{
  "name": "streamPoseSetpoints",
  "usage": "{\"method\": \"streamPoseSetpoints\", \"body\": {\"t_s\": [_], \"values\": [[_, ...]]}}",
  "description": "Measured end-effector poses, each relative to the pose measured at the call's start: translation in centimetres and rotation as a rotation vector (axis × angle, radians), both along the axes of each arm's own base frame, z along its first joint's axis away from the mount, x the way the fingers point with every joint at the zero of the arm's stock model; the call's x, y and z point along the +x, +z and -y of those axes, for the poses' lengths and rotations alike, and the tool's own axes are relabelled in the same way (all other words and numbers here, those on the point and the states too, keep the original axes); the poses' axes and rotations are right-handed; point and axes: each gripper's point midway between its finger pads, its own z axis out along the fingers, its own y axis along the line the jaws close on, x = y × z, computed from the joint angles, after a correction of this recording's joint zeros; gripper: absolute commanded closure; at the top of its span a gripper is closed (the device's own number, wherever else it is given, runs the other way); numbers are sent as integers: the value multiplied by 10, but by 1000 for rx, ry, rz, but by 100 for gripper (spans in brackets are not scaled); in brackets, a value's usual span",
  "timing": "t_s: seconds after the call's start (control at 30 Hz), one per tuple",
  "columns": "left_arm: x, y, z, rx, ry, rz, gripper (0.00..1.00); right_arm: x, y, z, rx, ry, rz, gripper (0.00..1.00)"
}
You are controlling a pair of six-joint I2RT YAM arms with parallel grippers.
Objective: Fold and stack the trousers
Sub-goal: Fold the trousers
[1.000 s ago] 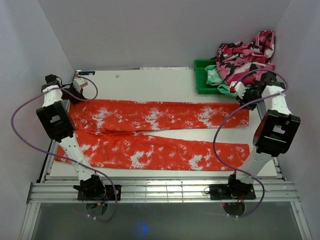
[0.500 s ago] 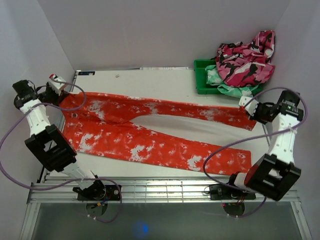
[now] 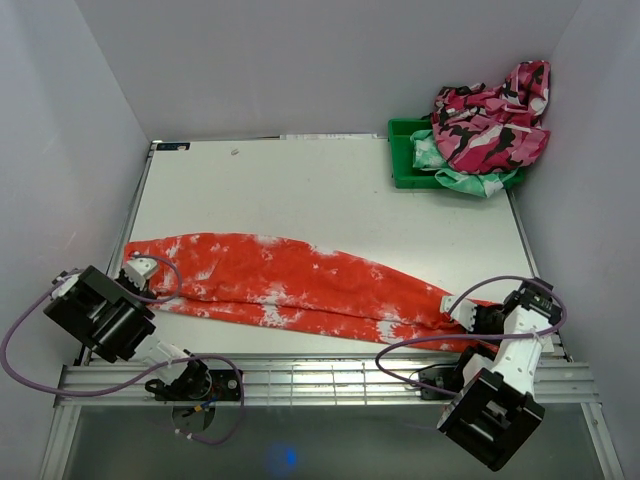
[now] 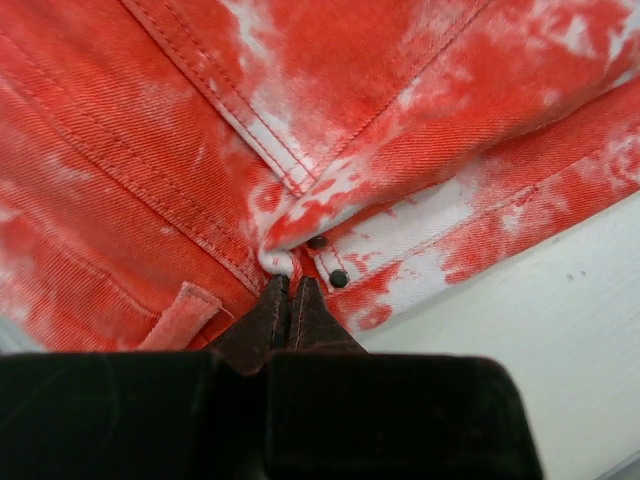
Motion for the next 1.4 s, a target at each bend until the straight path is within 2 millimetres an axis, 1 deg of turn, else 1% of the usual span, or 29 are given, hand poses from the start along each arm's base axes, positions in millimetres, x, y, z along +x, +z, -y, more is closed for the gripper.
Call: {"method": "streamPoseSetpoints", "body": {"t_s": [0.07, 0.17, 0.33, 0.47, 0.57, 0.67, 0.73, 0.77, 0.83, 0.87, 0.93, 1.0, 1.07, 1.13, 1.2, 1.3, 1.33, 1.4], "values": [[-8, -14, 2, -10, 1, -37, 100, -12, -14, -2, -3, 2, -47, 92], [-9, -16, 0, -15, 15, -41, 100, -11, -20, 0, -17, 3, -42, 92], [-6, -14, -2, -49, 57, -58, 100, 3, -20, 5, -11, 5, -12, 92], [1, -9, -5, -83, 91, -71, 100, 21, -16, 12, 14, 9, 1, 92], [13, 5, -16, -90, 121, -63, 100, 42, -2, 26, -5, 10, 35, 92], [29, 32, -26, -105, 145, -30, 100, 70, 29, 38, -20, 16, 114, 92], [40, 53, -31, -115, 149, -2, 100, 81, 50, 39, -11, 22, 157, 92], [44, 61, -32, -119, 150, 7, 100, 83, 59, 38, -4, 23, 171, 92], [49, 78, -35, -124, 149, 29, 100, 80, 70, 34, 14, 14, 183, 92], [50, 85, -36, -124, 146, 35, 100, 76, 72, 33, 20, 5, 181, 92], [46, 90, -36, -122, 143, 34, 100, 63, 73, 32, 29, -31, 165, 92], [38, 86, -36, -121, 144, 14, 100, 50, 68, 33, 31, -69, 143, 92], [27, 75, -35, -121, 147, -13, 100, 36, 54, 32, 37, -102, 101, 92], [14, 57, -33, -121, 154, -52, 100, 21, 32, 30, 44, -129, 43, 92], [-1, 33, -29, -119, 159, -103, 100, 7, 8, 28, 40, -145, -12, 92], [-14, 1, -23, -113, 162, -160, 100, -4, -18, 26, 18, -149, -35, 92], [-16, -8, -21, -115, 162, -176, 100, -3, -19, 28, 3, -151, -20, 92], [-14, -12, -23, -115, 174, -178, 100, 0, -19, 30, -27, -152, 21, 92]]}}
